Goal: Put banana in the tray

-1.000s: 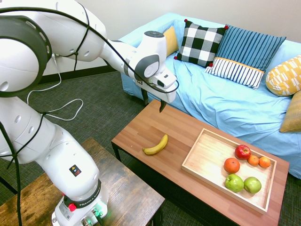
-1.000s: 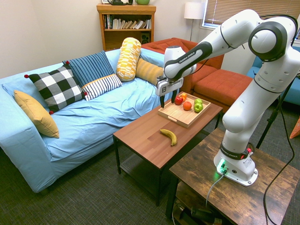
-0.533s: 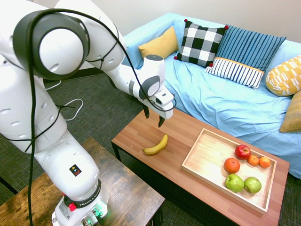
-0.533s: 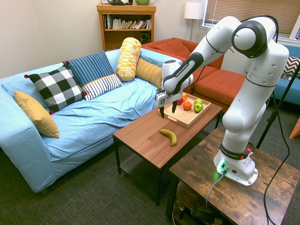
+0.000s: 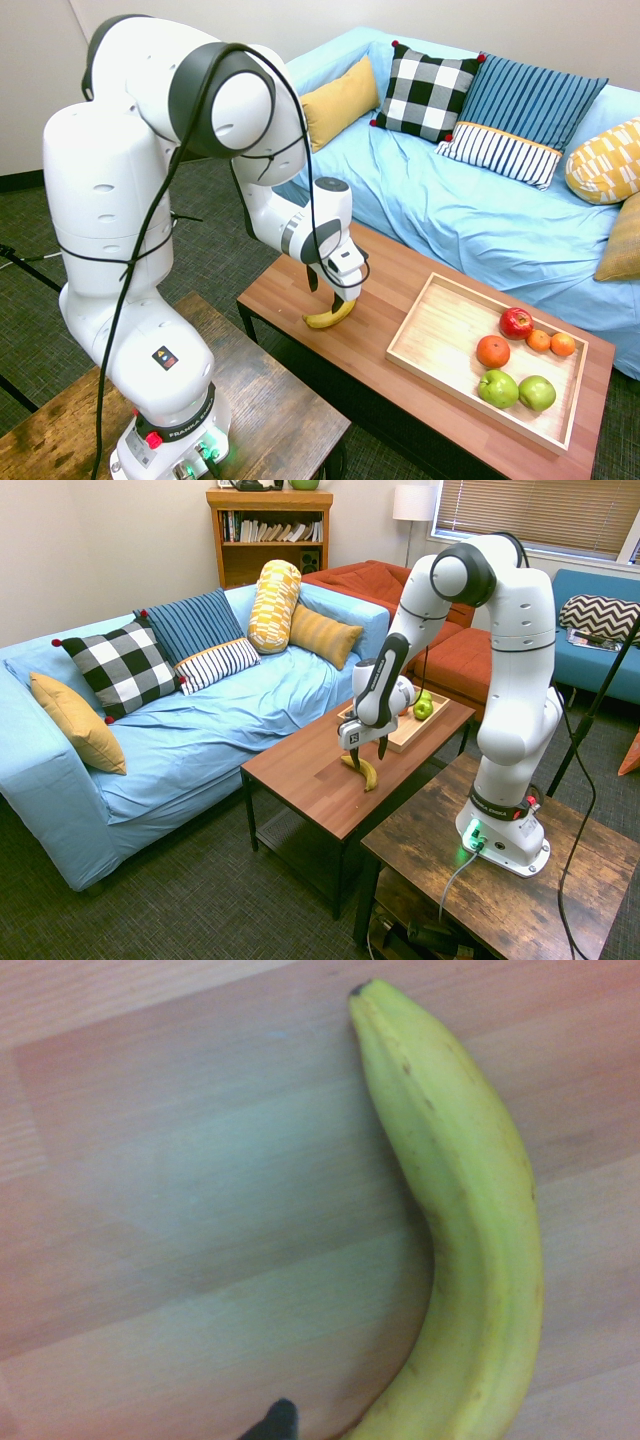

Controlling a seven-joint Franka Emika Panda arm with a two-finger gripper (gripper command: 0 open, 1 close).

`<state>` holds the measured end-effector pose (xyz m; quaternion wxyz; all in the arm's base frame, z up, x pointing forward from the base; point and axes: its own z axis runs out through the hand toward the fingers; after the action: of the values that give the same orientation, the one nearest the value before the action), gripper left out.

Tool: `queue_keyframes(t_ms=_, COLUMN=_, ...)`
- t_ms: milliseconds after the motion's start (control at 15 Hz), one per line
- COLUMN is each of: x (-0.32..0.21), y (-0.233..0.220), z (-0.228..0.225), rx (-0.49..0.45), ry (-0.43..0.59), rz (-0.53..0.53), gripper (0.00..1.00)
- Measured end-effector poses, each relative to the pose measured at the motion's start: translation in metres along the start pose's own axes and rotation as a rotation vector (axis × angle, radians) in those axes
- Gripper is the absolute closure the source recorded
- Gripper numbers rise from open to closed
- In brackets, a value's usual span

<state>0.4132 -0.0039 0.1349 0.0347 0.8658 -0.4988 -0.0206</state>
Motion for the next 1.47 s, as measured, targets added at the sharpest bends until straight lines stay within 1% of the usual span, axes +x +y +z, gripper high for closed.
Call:
queue_keyframes(t_ms=200, x=0.011, y=0.001, z=0.028, rx=0.002, ry=0.011, rz=0.057, gripper=0.00)
queue_keyframes(t_ms=267, x=0.014, y=0.001, z=0.035, rx=0.005, ry=0.010, rz=0.071, gripper=1.00)
queue_keyframes(t_ms=533, x=0.014, y=0.000, z=0.054, rx=0.027, ry=0.010, rz=0.098, gripper=1.00)
queue_keyframes(t_ms=1067, x=0.023, y=0.007, z=0.054, rx=0.046, ry=0.007, rz=0.103, gripper=1.00)
queue_keyframes(t_ms=1467, x=0.028, y=-0.027, z=0.038, rx=0.051, ry=-0.003, rz=0.075, gripper=1.00)
